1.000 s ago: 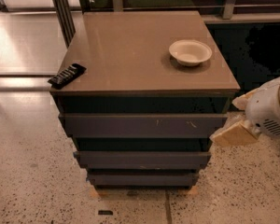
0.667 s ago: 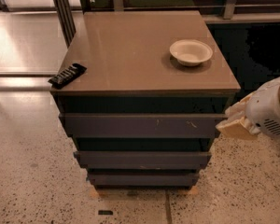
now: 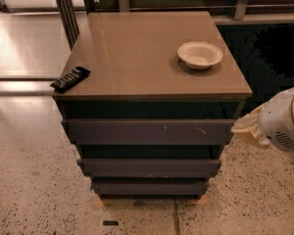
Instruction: Open top drawer
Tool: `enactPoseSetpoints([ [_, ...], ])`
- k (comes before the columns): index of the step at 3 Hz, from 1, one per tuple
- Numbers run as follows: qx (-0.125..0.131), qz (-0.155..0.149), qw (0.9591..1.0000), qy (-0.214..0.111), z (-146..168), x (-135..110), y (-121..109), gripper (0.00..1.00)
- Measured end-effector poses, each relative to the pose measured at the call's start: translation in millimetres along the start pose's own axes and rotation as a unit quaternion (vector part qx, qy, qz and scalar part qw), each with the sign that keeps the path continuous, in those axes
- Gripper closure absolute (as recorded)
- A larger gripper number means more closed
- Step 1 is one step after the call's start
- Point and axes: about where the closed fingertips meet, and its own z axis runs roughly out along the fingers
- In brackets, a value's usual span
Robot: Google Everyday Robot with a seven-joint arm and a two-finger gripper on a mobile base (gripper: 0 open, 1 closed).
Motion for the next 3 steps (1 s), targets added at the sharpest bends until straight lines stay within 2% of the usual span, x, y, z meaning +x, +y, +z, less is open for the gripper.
enactPoseSetpoints([
  [1, 0.028, 0.008, 0.9996, -0.003, 4.6, 4.8, 3.7, 1.0],
  [2, 0.057, 0.036, 0.9977, -0.005, 32.7, 28.2, 14.6, 1.0],
  [3, 0.071, 0.048, 0.996, -0.026, 77.2, 42.8, 10.5, 1.0],
])
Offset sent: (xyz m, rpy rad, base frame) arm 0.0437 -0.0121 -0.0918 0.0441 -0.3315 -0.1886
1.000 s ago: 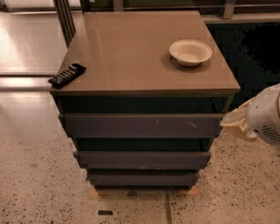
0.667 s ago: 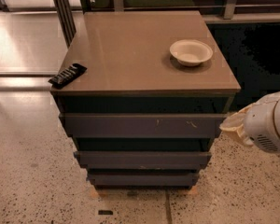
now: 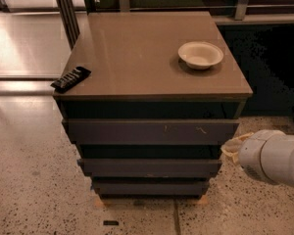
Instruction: Open top drawer
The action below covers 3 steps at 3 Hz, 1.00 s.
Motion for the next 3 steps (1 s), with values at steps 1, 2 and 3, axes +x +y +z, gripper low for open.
enactPoseSetpoints([
  [1, 0.014, 0.016, 0.9988, -0.043, 34.6, -4.2, -14.0, 1.0],
  [2, 0.023, 0.018, 0.998, -0.055, 38.1, -8.3, -19.3, 1.0],
  [3, 0.021, 0.018, 0.9982, -0.053, 37.9, -7.7, -18.2, 1.0],
])
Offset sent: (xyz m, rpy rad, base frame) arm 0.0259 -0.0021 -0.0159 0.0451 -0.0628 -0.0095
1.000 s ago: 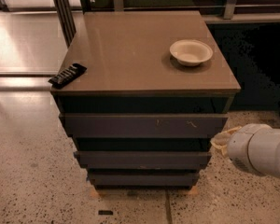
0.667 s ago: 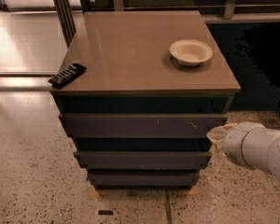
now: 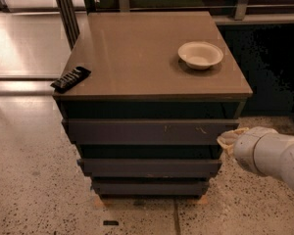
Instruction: Open top drawer
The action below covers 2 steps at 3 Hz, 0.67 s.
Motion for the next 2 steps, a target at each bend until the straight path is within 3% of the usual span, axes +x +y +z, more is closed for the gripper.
enactPoseSetpoints([
  [2, 0.006, -0.01, 0.9989, -0.045, 49.3, -1.9, -9.8, 1.0],
])
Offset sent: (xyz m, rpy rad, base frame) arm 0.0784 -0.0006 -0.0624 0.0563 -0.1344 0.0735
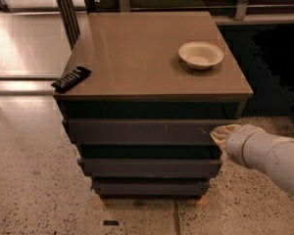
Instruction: Open top drawer
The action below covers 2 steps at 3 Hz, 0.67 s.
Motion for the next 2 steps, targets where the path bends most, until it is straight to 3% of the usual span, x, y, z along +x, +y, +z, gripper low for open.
enactPoseSetpoints([
  [2, 0.001, -0.002, 0.9996, -0.027, 49.8, 4.0, -15.1, 1.0],
])
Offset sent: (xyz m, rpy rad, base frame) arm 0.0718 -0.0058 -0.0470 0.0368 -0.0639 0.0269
